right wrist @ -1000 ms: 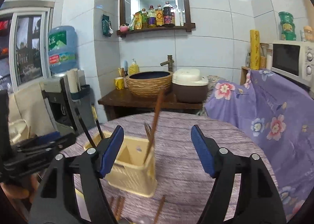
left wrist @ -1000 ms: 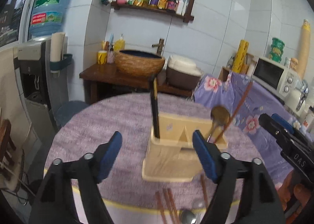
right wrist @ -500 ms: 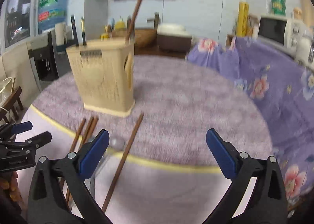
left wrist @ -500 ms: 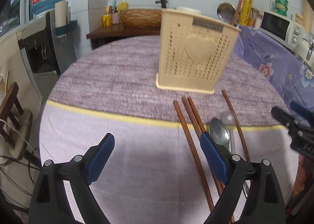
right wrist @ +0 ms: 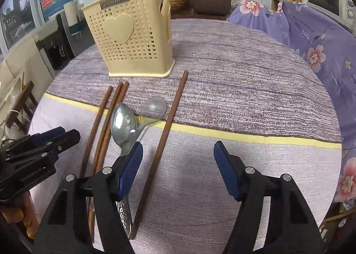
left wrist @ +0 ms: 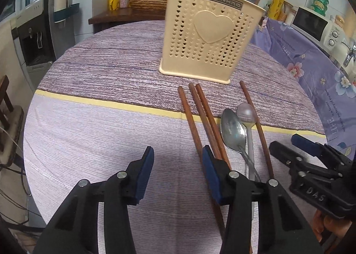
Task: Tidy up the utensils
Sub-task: 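Move left tool onto a brown chopstick while right tool closes on another brown chopstick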
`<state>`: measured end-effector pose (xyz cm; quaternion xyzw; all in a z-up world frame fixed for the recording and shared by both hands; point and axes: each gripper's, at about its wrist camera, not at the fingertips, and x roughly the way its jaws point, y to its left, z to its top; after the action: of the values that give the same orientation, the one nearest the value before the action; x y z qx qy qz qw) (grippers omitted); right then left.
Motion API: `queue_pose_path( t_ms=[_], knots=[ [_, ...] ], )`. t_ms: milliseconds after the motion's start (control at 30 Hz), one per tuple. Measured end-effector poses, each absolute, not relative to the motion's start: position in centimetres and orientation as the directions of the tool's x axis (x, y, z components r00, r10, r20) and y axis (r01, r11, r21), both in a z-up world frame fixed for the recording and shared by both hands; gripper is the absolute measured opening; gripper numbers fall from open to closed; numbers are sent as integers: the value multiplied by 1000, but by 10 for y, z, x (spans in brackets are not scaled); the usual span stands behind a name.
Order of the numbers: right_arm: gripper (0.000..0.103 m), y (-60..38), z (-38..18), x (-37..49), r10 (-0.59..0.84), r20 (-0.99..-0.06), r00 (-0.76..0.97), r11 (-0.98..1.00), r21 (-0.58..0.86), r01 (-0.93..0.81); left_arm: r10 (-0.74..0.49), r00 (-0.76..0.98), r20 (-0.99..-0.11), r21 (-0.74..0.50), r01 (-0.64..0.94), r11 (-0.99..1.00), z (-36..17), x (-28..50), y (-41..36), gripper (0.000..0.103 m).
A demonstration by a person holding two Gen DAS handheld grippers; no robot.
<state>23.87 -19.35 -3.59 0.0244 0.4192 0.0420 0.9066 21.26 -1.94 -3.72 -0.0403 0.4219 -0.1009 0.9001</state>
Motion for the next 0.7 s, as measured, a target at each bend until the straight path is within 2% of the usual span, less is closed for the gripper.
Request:
queue_pose_path(
  t_ms=[333, 700],
  knots=[
    [65, -182, -48, 240, 37, -794, 607, 998, 1, -61, -147, 616, -774, -54, 168, 984, -45, 212, -44, 38],
    [65, -204, -44, 242, 35, -823, 567, 996, -17, -87, -105, 595, -797, 24, 204, 979, -44, 216, -41, 33]
  ],
)
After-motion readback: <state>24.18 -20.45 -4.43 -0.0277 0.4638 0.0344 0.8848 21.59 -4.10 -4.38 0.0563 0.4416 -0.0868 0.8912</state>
